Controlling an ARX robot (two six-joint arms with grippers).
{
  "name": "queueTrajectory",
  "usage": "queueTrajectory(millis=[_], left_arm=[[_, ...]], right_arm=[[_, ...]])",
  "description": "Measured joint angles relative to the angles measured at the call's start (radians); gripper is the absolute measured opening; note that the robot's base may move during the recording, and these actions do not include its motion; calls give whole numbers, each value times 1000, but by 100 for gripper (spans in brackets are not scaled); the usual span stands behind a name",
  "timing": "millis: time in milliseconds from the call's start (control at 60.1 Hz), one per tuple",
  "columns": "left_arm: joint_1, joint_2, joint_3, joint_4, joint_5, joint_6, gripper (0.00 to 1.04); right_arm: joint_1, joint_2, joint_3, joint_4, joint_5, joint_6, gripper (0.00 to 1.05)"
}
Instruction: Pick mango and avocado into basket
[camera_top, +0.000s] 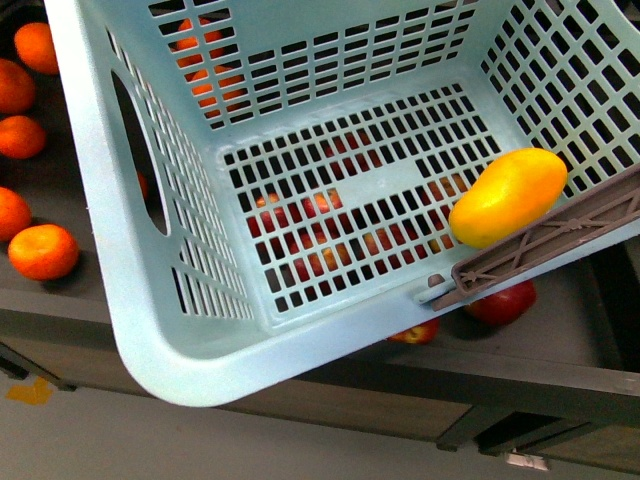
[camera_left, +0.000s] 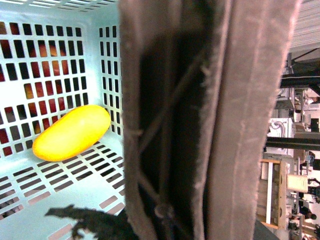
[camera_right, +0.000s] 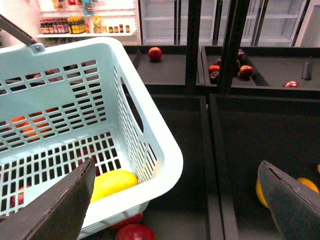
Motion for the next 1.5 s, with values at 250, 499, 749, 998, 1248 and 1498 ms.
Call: queueTrajectory(millis=[250, 499, 749, 998, 1248, 1498], left_arm=[[10, 0, 0, 0, -32, 10, 15], [11, 0, 0, 0, -31, 11, 15], [11, 0, 0, 0, -28, 9, 15], [13, 0, 0, 0, -28, 11, 15], [12, 0, 1, 0, -21, 9, 15], [12, 0, 1, 0, -25, 8, 15]], right_arm=[[1, 2, -2, 0, -2, 0, 96], [2, 2, -3, -1, -2, 0, 96], [2, 3, -4, -1, -3, 0, 96], [3, 2, -3, -1, -3, 0, 96], [3, 1, -4, -1, -2, 0, 96], [3, 1, -3, -1, -3, 0, 96]])
